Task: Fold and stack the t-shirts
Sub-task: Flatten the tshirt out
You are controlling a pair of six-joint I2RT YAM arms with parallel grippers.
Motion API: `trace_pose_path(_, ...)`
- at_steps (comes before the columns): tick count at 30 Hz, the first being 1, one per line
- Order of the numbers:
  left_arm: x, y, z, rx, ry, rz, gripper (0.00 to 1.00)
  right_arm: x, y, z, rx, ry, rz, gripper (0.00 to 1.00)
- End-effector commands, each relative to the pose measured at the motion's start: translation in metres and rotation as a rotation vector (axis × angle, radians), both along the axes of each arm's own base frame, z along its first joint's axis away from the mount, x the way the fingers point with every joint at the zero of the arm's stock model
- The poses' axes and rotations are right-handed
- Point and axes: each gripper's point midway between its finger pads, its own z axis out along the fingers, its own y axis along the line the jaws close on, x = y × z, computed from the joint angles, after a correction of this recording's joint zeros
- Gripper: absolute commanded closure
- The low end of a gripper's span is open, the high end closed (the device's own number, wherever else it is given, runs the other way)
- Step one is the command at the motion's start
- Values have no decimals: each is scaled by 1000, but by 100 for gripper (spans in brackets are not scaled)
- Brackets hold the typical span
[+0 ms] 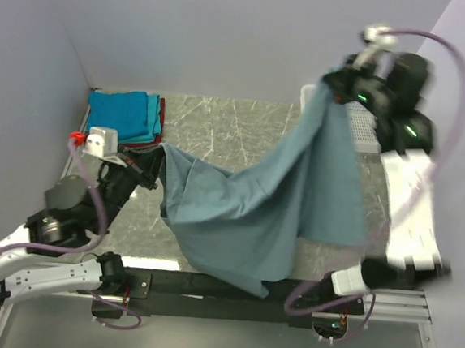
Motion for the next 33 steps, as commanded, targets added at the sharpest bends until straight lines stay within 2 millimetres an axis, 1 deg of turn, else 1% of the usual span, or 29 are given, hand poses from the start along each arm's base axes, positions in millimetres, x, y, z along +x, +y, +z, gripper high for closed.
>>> trace_pose_path(1,40,32,-44,-18,114,274,99,83,10,-102,41,291,-108,100)
trace_pose_path(2,47,21,-50,-25,121,223,99,96,9,-102,74,297,-142,100)
trace_pose_path(3,59,21,-58,-15,134,225,99,108,8,-109,80,312,-165,100)
trace_pose_path(4,92,38,-82,17,186,306,99,127,4,-130,65,352,-210,99)
trace_pose_path(5,104,23,-94,11,228,200,99,134,4,-127,53,338,-220,89)
trace_pose_path(6,130,50,-100,-4,240,251,99,144,4,-142,31,366,-228,77)
trace_pose_path(7,157,52,-128,18,334,241,87,146,6,-147,12,376,-220,66)
trace_pose_path(8,171,57,-142,0,395,231,57,143,4,-157,-16,406,-213,45)
trace_pose_path(9,180,66,-159,-2,474,208,25,138,2,-158,-43,403,-206,43)
trace_pose_path(10,195,69,-170,8,536,225,1,132,1,-163,-57,407,-203,38)
trace_pose_path(11,199,75,-175,33,553,252,1,128,-2,-188,-83,428,-197,31)
trace_pose_path(12,202,83,-177,45,559,293,1,114,-3,-175,-86,377,-184,28)
trace_pose_path(13,205,95,-176,53,552,353,1,107,-3,-179,-98,359,-172,28)
trace_pose_path(14,205,101,-174,70,539,379,0,98,3,-203,-128,372,-106,27)
trace_pose_path(15,205,106,-171,81,523,397,1,89,8,-208,-142,367,-60,26)
trace_pose_path(16,206,110,-165,87,494,413,1,73,16,-212,-156,375,13,26)
trace_pose_path(17,206,109,-164,113,479,399,0,60,23,-231,-220,391,108,26)
trace_pose_path(18,205,105,-164,129,470,369,1,42,42,-240,-212,408,264,26)
trace_pose_path(19,206,94,-166,147,469,305,1,32,47,-253,-230,437,324,26)
trace_pose_path(20,206,86,-169,195,459,243,0,19,48,-274,-255,498,363,27)
trace_pose_path(21,207,78,-173,216,458,190,1,13,54,-289,-265,537,397,28)
trace_pose_path(23,215,60,-191,269,489,72,7,4,54,-313,-275,598,409,30)
trace_pose_path(24,218,58,-201,286,520,49,9,3,55,-322,-257,633,395,30)
trace_pose_path(25,230,56,-213,299,557,39,12,2,55,-327,-247,655,392,31)
trace_pose_path(27,244,62,-222,325,608,78,15,-1,56,-342,-228,718,391,32)
trace_pose_path(28,253,64,-244,343,661,86,19,-2,56,-347,-219,739,390,33)
trace_pose_path(30,264,68,-257,355,695,112,22,-2,57,-358,-218,773,395,34)
trace_pose_path(31,272,68,-272,361,725,117,22,-2,57,-361,-217,783,391,34)
trace_pose_path(33,281,73,-285,376,758,146,26,-1,55,-370,-226,805,387,34)
